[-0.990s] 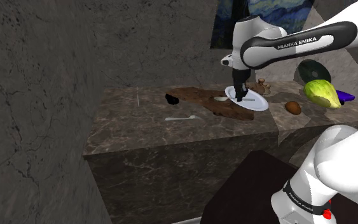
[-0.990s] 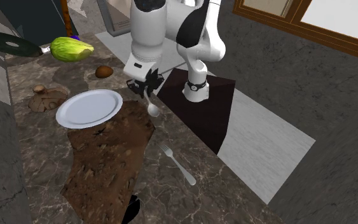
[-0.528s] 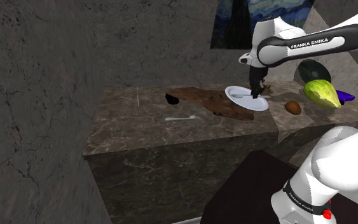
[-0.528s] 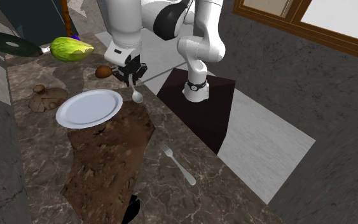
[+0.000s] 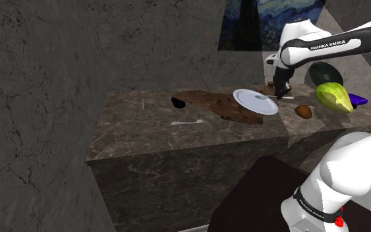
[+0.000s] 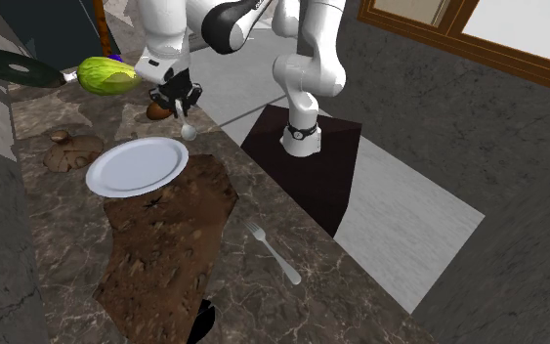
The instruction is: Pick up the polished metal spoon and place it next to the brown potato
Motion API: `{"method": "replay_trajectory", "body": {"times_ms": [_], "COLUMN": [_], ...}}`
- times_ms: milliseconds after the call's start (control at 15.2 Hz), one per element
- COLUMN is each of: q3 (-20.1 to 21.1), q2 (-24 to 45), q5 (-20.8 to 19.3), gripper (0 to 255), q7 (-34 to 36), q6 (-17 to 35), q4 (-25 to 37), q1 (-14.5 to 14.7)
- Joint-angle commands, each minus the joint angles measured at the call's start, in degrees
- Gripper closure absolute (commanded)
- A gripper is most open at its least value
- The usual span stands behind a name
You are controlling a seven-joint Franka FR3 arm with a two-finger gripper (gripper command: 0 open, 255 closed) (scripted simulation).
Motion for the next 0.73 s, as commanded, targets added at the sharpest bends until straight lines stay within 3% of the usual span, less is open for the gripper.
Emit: {"method": "replay_trajectory", "body": {"times_ms": [0, 660], "q3": [-2.6, -16.2], "q2": [0.5, 9.0], "q5": [-0.9, -0.1], "gripper": [255, 255], "q7": [-3.1, -18.9], "q6": [0.9, 6.5], "q4": [0.7, 9.4], "q1": [-1.1, -3.0]}}
